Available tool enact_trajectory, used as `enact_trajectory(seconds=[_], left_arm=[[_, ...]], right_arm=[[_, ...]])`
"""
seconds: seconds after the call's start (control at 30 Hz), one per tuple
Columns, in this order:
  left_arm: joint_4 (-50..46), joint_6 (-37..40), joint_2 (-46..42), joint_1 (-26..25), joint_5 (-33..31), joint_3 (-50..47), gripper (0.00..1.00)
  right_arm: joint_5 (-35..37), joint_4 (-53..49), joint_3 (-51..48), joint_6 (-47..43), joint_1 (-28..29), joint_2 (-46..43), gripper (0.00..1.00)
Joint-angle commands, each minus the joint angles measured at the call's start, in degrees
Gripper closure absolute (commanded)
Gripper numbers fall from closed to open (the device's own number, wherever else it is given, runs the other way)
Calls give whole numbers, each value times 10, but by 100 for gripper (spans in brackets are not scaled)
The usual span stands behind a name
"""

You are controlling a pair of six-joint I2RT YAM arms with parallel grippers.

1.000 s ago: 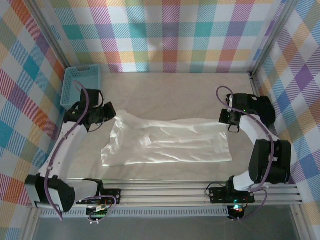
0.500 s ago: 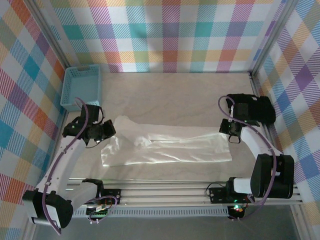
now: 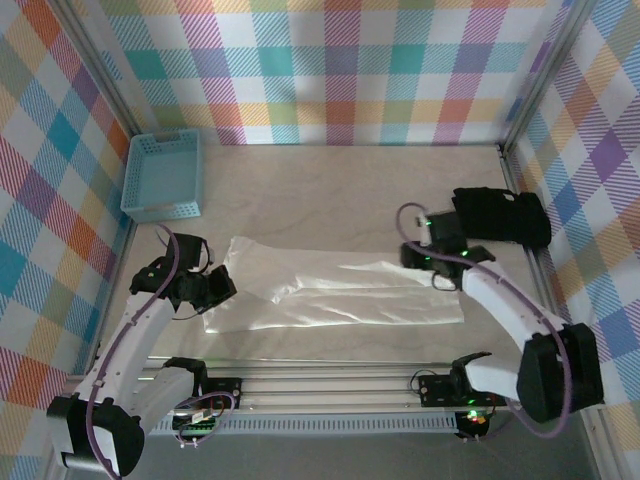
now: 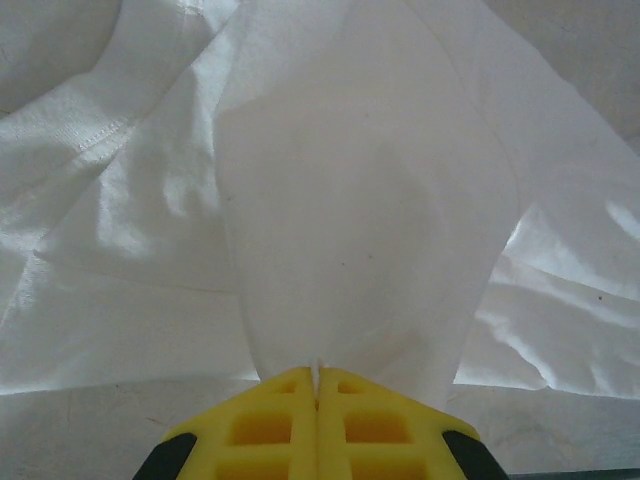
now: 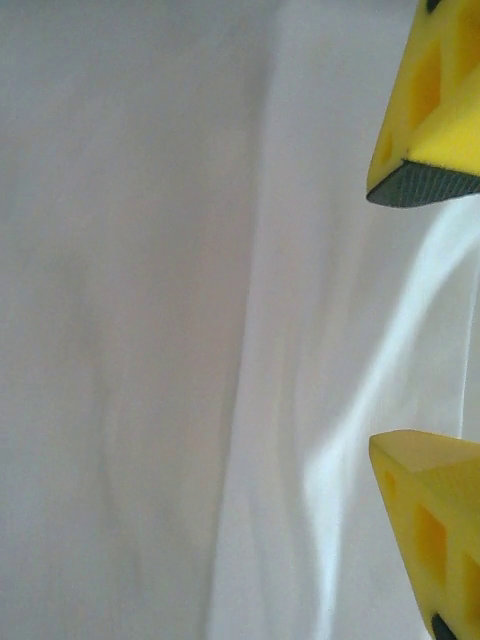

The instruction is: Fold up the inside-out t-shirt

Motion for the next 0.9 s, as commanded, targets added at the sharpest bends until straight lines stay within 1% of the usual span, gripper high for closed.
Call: enact_trajectory(seconds=[0.0, 0.07, 0.17, 0.2, 0.33, 0.43, 0.5, 0.7, 0.8, 0.87], left_arm=[[-10, -4, -4, 3, 8, 19, 100], [-8, -4, 2, 3, 10, 23, 100], [-7, -2, 0, 2, 8, 23, 100], [-6, -2, -1, 3, 6, 23, 100], [-6, 2, 1, 3, 6, 23, 100], [-8, 6, 1, 3, 6, 22, 100], [-8, 7, -1, 3, 5, 21, 100], [-3, 9, -1, 3, 9, 17, 100], [-2, 10, -2, 3, 9, 15, 100], [-1, 9, -2, 3, 9, 15, 100]], right_arm=[[-55, 114, -20, -69, 126, 4, 37], [-78, 180, -17, -71, 209, 43, 39], [-77, 261, 10, -71, 319, 127, 42], [-76, 282, 25, -70, 346, 160, 43], [-67, 327, 87, -51, 410, 273, 49], [-40, 334, 125, -43, 431, 333, 49], [-30, 338, 139, -36, 433, 359, 47], [-3, 333, 171, -21, 433, 411, 45], [22, 328, 182, -15, 434, 428, 49], [42, 326, 185, -12, 435, 434, 56]])
